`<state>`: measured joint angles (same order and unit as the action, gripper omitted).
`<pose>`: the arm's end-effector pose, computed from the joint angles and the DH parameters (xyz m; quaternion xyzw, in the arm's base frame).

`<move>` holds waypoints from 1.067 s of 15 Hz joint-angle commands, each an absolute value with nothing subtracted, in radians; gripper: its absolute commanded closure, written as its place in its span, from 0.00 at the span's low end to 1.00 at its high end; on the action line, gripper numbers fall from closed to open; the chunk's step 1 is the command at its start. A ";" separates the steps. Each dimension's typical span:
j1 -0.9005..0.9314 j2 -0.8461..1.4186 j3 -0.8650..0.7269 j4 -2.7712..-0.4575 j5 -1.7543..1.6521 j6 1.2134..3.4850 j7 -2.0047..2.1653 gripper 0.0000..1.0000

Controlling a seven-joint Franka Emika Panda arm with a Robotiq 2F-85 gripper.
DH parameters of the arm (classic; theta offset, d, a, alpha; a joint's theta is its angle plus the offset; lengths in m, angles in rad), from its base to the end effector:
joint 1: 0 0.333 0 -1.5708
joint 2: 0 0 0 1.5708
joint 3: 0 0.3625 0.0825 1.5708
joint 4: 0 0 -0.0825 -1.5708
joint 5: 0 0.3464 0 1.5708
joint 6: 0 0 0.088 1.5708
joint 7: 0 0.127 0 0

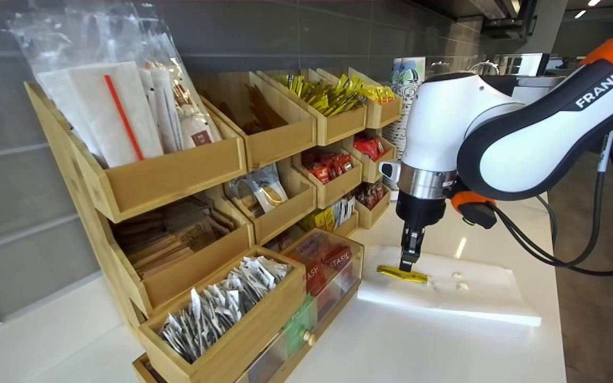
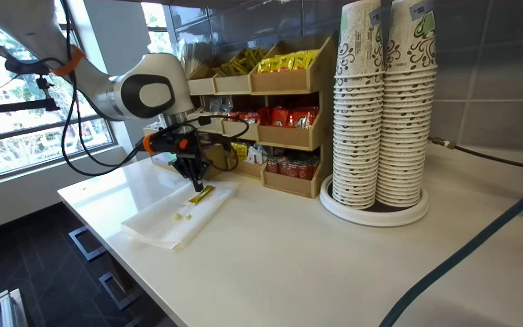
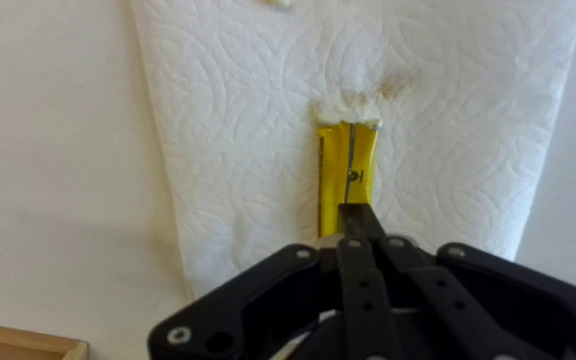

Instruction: Turn the yellow sachet upside down, then press the top of it

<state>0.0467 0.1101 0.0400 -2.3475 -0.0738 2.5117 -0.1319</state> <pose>0.4976 0.0428 0.3459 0.9899 0.1378 0.0267 0.0209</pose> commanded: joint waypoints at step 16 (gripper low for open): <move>0.041 0.142 0.036 -2.369 -0.116 2.495 -0.136 1.00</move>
